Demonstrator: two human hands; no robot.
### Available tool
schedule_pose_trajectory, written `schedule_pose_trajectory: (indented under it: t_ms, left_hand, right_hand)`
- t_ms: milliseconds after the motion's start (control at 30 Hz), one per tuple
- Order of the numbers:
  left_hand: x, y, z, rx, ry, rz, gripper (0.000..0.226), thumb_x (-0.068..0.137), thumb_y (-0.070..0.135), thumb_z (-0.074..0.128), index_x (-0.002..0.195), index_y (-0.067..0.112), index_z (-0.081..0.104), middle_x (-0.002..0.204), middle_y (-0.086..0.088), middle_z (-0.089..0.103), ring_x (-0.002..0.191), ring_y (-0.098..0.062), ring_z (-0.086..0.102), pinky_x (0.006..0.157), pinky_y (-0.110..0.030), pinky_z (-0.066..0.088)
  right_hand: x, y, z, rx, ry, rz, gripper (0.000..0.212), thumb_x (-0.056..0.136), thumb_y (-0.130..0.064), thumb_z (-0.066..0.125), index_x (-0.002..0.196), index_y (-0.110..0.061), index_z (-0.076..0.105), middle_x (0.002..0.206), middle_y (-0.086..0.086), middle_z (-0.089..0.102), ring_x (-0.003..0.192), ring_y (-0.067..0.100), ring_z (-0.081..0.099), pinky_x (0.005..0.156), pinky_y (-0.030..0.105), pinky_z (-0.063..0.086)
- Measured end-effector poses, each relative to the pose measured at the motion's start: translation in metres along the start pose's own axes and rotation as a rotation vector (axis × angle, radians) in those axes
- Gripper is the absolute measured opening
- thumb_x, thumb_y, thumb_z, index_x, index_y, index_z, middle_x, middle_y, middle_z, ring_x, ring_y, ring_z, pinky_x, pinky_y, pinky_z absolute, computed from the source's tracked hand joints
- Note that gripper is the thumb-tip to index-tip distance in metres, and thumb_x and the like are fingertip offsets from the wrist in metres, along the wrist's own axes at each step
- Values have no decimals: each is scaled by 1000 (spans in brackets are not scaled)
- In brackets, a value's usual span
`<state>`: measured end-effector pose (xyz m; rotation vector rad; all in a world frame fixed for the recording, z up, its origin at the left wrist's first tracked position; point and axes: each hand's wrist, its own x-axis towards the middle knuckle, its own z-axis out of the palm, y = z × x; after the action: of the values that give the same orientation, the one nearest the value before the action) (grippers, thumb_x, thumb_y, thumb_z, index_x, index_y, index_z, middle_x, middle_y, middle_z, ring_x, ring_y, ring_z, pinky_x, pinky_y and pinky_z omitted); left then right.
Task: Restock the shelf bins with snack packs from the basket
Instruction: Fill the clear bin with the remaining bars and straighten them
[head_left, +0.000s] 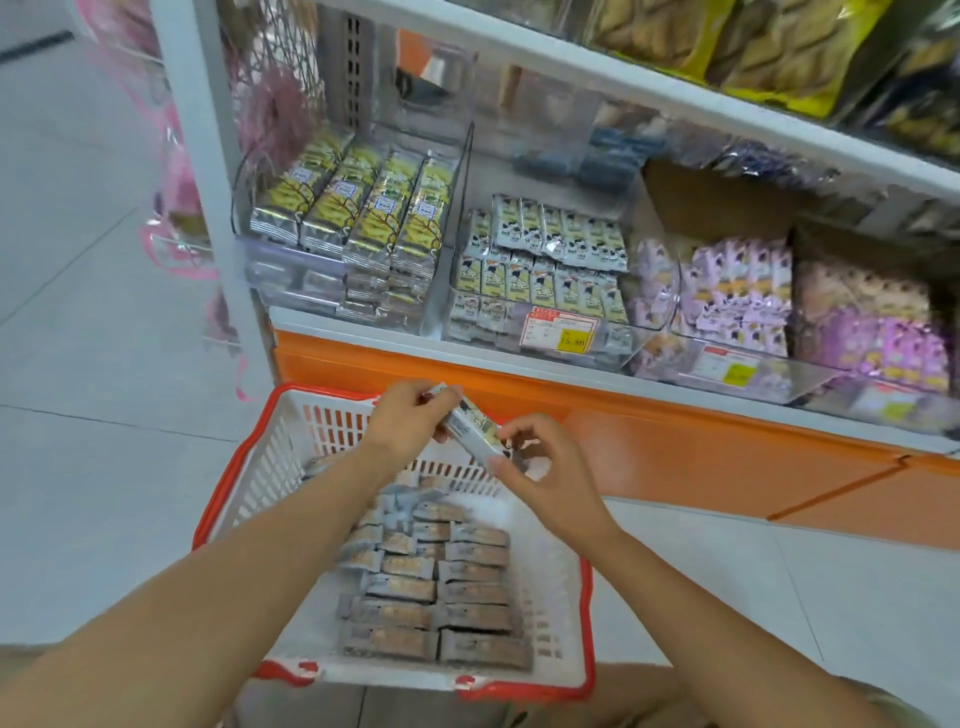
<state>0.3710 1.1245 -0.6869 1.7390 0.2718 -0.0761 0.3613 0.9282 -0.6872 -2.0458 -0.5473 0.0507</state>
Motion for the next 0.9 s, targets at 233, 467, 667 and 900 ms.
schedule_pose_trajectory:
  t_ms: [233,467,667,900]
  left_hand:
    - [-10,42,-25,544,553,587,27,94,34,45,108,15,58,89,3,59,83,-17,52,73,-34,40]
    - [32,48,-58,1046,498,764,68,89,32,57,151,18,35,161,-10,23,150,-29,11,121,-49,3]
    - [51,33,-64,1147,495,792,67,89,31,54,151,16,35,157,-15,32,147,-33,24,119,-57,10]
    - [63,24,-64,1190,536,828,68,85,32,45,151,17,36,155,-14,35,144,-31,25,120,-55,8]
  right_hand:
    - [23,-48,-36,19,171,-88,19,85,-11,73,98,-22,65,94,-4,65,82,11,60,73,22,49]
    - [119,-81,-54,-68,359,-50,14,88,-20,69,99,-14,63,80,1,60,66,9,55,57,24,50]
    - [201,-70,-37,-305,337,39,17,90,-29,65,102,-16,63,73,-9,53,69,8,54,62,25,43]
    - [262,-47,-17,-470,355,96,19,90,-27,66,104,-15,66,77,-5,59,73,10,56,66,23,41]
